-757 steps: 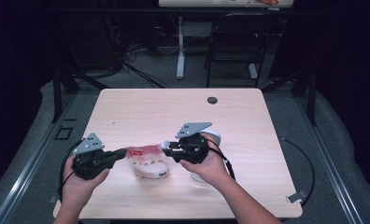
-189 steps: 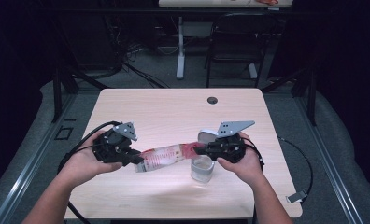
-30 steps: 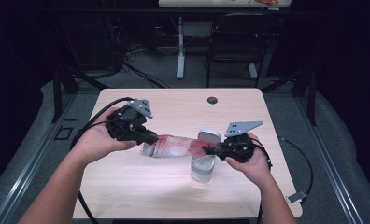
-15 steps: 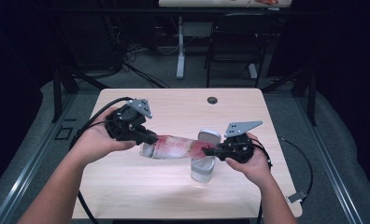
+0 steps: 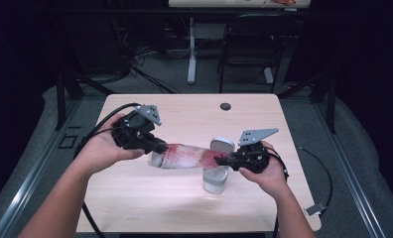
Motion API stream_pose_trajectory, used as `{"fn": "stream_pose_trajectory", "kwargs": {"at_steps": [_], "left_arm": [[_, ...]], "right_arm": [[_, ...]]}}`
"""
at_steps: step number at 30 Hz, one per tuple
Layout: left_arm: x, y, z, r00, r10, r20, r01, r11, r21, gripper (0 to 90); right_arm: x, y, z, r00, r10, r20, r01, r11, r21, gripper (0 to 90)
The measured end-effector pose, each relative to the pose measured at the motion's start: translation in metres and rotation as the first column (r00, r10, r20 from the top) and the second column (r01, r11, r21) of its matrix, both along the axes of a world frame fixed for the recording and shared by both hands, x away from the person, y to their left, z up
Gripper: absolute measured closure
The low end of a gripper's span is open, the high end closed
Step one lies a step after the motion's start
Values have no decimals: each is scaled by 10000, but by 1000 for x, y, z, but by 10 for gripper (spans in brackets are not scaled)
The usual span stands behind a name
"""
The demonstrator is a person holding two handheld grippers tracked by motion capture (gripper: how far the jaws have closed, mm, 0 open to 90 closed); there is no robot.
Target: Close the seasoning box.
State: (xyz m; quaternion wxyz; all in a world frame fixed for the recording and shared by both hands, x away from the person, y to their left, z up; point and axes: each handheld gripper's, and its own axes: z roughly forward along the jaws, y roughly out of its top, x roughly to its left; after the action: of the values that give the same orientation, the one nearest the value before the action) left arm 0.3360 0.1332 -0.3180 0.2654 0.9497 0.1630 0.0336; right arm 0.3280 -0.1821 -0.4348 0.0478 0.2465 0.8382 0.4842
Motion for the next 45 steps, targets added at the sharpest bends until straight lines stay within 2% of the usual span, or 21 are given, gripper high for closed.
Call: {"fn": "stream_pose_trajectory", "kwargs": {"at_steps": [26, 45], "left_arm": [[-1, 3, 2, 9999, 33, -109, -34, 9999, -127, 827], [2, -1, 0, 9998, -58, -166, 54, 9997, -229, 826]], "right_arm": [[-3, 0, 3, 9995, 308, -28, -308, 9995, 114, 854], [-6, -4, 5, 9997, 232, 22, -232, 9997, 79, 853]]}}
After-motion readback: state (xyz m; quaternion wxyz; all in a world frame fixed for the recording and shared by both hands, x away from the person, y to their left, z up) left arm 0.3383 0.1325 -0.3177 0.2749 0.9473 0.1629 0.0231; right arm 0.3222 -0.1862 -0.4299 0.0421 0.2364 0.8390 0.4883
